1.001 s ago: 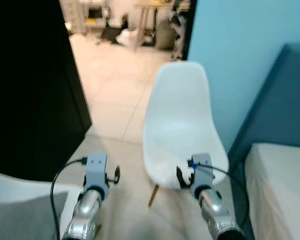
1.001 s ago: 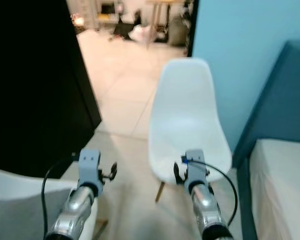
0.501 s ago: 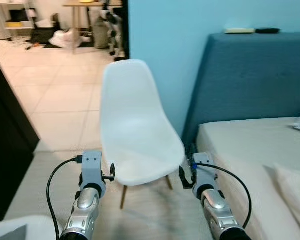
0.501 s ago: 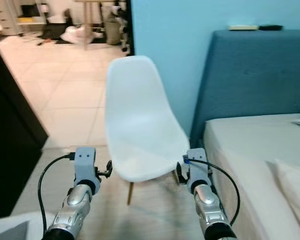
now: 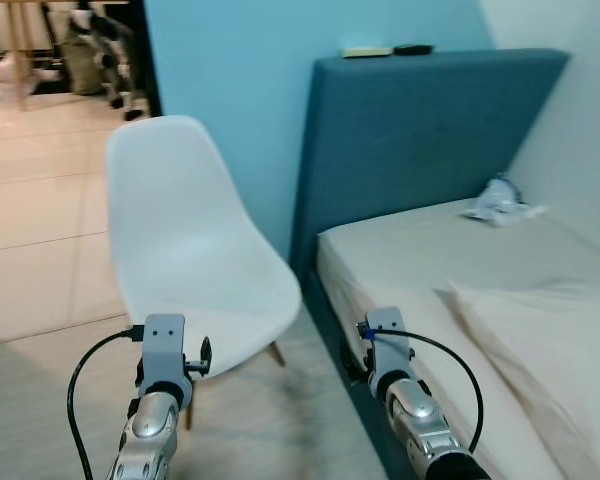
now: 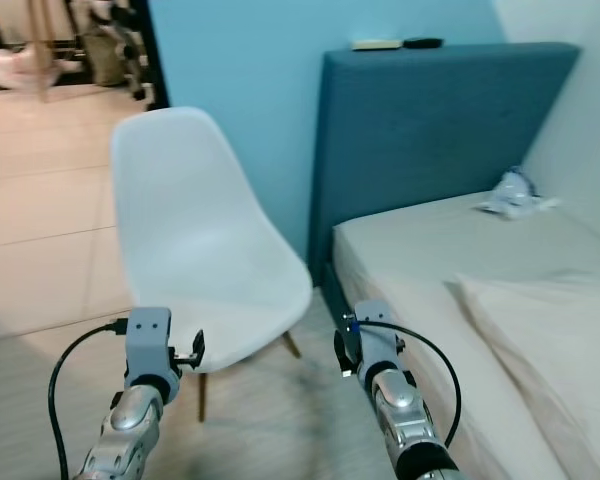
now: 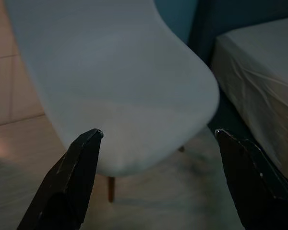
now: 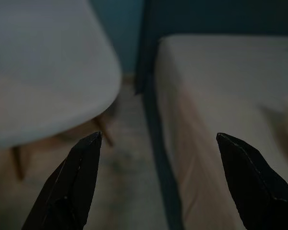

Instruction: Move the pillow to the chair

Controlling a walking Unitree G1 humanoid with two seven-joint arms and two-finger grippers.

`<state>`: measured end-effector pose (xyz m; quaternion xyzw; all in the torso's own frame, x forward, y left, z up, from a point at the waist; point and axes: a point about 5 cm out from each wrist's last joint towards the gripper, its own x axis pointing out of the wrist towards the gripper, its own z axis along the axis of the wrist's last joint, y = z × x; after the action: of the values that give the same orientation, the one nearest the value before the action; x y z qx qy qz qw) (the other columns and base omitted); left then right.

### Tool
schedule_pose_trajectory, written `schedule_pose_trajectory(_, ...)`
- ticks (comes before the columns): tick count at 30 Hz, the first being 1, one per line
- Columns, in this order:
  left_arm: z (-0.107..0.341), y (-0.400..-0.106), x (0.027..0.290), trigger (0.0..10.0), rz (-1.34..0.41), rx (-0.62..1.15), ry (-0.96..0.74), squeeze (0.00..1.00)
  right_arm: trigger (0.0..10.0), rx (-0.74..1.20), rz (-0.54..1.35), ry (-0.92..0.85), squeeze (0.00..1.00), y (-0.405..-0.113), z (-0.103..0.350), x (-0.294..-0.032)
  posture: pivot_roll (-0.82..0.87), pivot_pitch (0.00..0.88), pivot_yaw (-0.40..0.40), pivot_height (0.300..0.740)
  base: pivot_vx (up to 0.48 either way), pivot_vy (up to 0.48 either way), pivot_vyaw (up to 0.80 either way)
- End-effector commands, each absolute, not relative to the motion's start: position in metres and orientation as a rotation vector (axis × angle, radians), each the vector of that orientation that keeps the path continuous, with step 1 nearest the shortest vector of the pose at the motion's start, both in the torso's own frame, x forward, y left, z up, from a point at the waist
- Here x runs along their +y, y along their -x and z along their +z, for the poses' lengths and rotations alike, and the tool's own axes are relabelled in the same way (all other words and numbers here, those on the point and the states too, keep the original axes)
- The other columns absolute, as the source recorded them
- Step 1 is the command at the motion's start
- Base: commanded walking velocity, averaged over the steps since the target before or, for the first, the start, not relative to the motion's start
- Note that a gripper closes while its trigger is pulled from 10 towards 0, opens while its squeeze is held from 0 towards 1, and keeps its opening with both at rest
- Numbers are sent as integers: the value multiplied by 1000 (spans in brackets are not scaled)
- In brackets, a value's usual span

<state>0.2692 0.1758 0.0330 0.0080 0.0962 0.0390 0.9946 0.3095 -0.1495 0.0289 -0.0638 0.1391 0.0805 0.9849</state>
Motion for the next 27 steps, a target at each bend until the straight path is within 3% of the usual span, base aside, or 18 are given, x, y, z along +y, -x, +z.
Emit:
schedule_pose_trajectory(1,29,-264,180,10000,91,211,-38,0,10000,310,167,115,0,-304,20,-149,137,23,-99,740,0,0,-800)
schedule_pose_trajectory(11,39,-249,184,10000,104,178,-89,0,10000,332,174,92,0,-308,19,-138,216,59,-99,740,0,0,-800)
schedule_pose_trajectory(17,42,-245,191,10000,108,188,-72,0,10000,325,167,66,0,-307,18,-130,202,65,-39,740,0,0,-800)
schedule_pose_trajectory(22,40,-260,184,10000,111,203,50,0,10000,296,122,63,0,-302,18,-143,129,68,-8,740,0,0,-800)
schedule_pose_trajectory(27,36,-270,178,10000,84,211,27,0,10000,298,84,81,0,-296,15,-160,77,67,-11,740,0,0,-800)
